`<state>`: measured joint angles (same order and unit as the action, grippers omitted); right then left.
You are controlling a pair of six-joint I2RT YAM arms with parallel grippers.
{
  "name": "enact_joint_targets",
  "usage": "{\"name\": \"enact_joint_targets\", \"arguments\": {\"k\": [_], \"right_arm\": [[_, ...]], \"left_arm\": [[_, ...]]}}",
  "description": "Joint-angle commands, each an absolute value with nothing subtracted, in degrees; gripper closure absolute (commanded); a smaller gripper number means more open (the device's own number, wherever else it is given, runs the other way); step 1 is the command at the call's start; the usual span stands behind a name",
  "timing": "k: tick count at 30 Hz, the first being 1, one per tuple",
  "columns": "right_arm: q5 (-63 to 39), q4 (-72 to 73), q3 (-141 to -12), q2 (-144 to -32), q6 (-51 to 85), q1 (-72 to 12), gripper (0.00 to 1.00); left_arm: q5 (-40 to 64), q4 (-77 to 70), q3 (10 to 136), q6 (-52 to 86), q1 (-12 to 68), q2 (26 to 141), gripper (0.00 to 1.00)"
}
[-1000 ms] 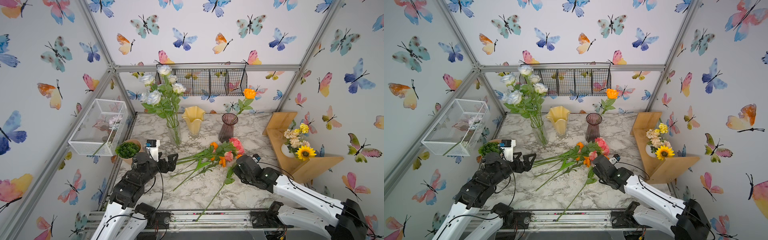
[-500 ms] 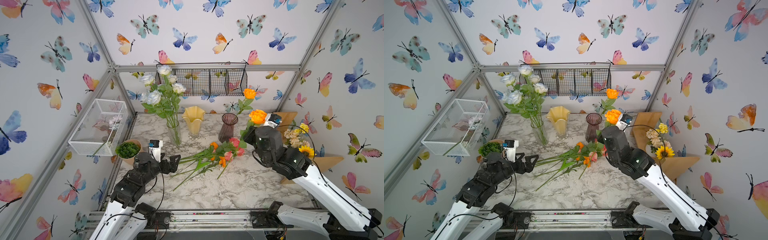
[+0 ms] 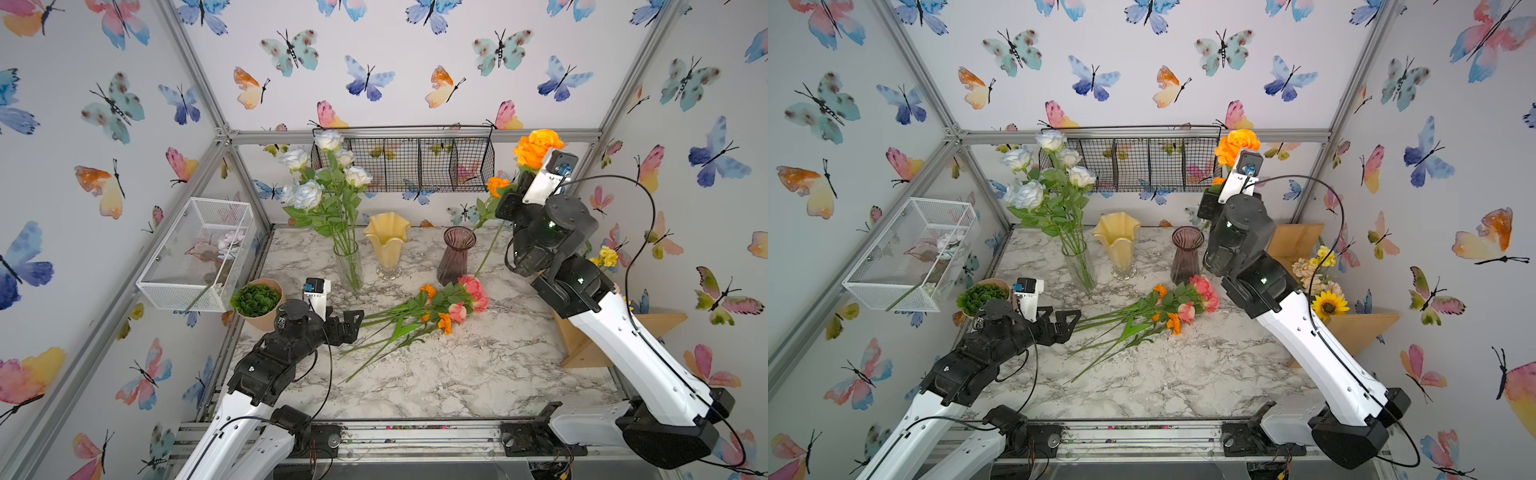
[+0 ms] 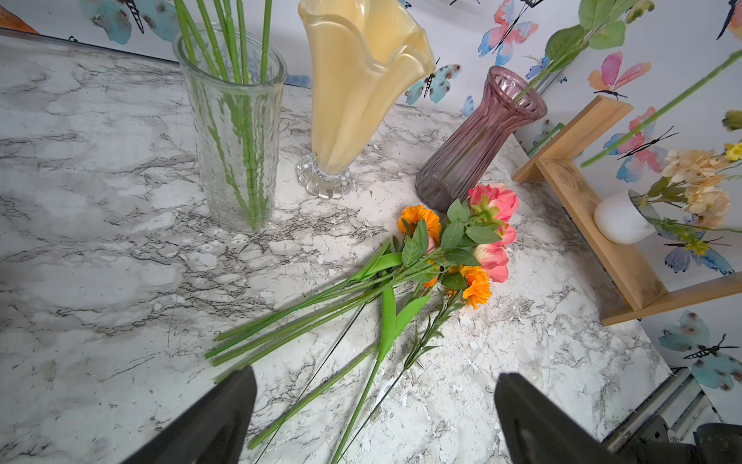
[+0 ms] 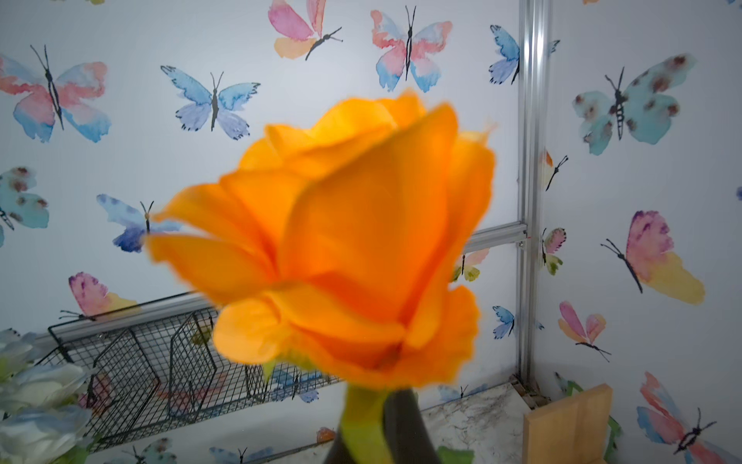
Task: Arrange the flowers in different vases according to their colors
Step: Insert the flower into the vase.
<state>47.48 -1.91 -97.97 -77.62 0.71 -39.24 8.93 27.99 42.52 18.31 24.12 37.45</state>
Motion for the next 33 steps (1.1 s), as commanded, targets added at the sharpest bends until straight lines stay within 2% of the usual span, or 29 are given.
{"name": "enact_joint_targets", "arguments": {"k": [1,8,15,19,33], "right_arm": [[42.3,1.7,-103.2,-80.9,-2.6,-36.1,0.97],[34.5,-1.0,-117.5,-91.1,-0.4,-31.0,0.98],[31.3,-3.9,-129.0,-99.8,1.1,-30.1,0.98],[30.5,-3.9,-126.6,-100.6,3.7,-30.1,0.98],[28.8,1.4,-105.9,-97.2,10.2,-28.7,0.98]], "left_arm": [[10.3,27.1,42.4,18.2,24.3,37.3,0.01],[16.6,26.6,42.9,16.9,24.4,37.9,0.01],[16.3,26.6,42.9,16.7,24.4,37.2,0.01],[15.7,26.5,42.6,17.0,24.4,37.8,0.01],[15.8,26.5,42.6,17.0,24.4,38.4,0.01]]}}
